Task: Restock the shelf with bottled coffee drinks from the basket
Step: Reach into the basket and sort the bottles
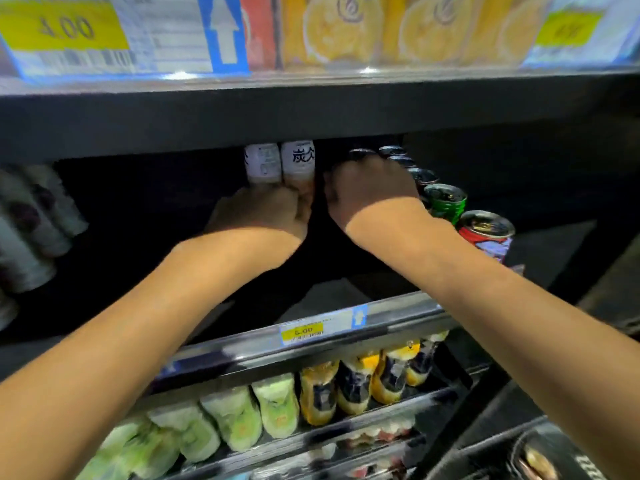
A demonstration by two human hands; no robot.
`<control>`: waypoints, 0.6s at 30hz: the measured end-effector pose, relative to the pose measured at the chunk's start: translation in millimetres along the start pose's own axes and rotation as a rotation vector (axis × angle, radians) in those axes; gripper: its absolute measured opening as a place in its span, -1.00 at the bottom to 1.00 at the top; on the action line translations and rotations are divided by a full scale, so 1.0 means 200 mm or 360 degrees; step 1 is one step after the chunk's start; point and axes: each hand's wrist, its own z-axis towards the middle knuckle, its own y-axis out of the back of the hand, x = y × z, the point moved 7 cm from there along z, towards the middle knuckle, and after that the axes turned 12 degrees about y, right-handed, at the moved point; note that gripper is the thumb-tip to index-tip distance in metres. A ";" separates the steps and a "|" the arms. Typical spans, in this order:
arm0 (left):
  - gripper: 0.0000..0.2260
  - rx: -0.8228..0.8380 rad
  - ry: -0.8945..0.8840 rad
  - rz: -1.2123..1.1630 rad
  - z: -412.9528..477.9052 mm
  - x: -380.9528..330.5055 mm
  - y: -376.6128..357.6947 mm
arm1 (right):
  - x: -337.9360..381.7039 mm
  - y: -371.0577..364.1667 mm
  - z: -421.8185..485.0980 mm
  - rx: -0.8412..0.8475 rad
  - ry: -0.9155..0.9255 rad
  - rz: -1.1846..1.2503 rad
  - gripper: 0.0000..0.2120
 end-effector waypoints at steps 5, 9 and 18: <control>-0.68 -0.0370 -0.0629 0.0027 -0.44 -0.31 0.18 | -0.05 0.20 -0.49 0.0005 0.0071 -0.0200 -0.70; -0.68 -0.0286 -0.0976 -0.0054 -0.62 -0.65 0.07 | -0.24 0.28 -0.88 -0.0047 -0.0251 -0.0438 -0.61; -0.70 0.0043 -0.1719 -0.0262 -1.28 -1.38 -0.15 | -0.70 0.40 -1.91 0.0268 -0.1216 -0.0690 -0.53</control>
